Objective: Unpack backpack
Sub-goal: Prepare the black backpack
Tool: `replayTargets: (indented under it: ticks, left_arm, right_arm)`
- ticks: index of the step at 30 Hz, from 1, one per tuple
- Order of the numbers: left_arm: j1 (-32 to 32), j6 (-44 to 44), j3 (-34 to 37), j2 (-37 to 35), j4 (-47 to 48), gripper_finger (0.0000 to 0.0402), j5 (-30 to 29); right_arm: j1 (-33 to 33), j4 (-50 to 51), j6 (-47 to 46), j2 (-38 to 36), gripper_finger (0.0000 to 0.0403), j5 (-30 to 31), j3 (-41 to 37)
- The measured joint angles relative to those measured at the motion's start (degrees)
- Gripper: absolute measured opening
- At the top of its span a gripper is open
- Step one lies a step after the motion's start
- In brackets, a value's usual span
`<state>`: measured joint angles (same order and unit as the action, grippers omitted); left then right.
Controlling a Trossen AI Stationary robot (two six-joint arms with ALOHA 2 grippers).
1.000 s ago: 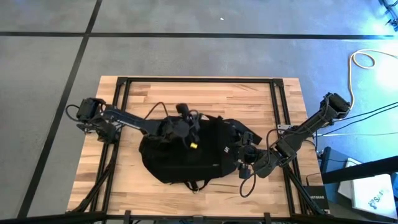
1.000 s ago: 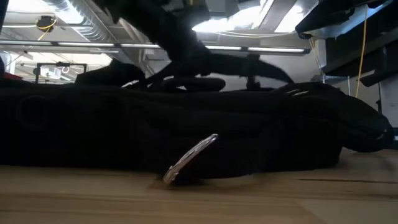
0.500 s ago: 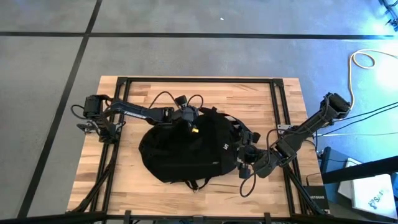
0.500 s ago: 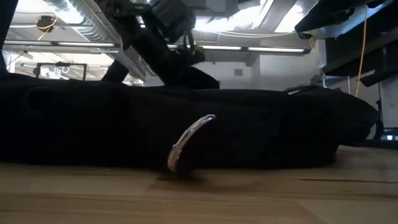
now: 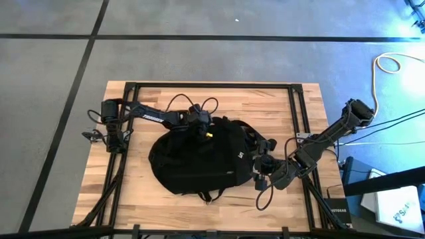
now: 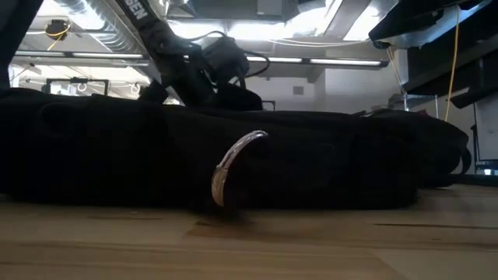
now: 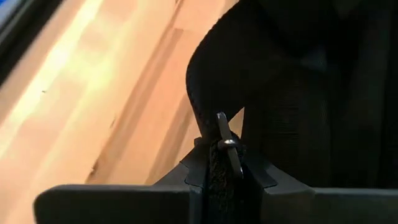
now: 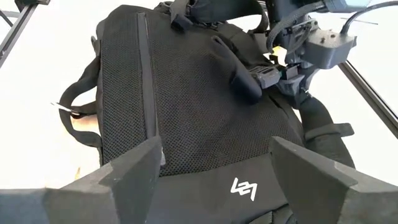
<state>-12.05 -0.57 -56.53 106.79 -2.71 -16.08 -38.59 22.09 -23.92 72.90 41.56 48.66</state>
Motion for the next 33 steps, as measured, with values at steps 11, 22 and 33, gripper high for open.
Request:
replayTargets:
  ticks: [11,22,33]
  left_arm:
    - [-0.8,0.0,0.1,0.3,0.3,0.0075,12.4]
    - [-5.0,0.9,0.2,-4.8,-2.1,0.0265,12.4]
    - [11.4,0.9,0.2,-24.8,10.4,0.025,4.4]
  right_arm:
    - [0.0,-0.1,0.0,0.0,0.028,0.0,0.0]
    - [0.0,-0.1,0.0,0.0,0.028,0.0,0.0]
    - [0.1,0.3,-2.1,0.1,0.028,0.4,0.0]
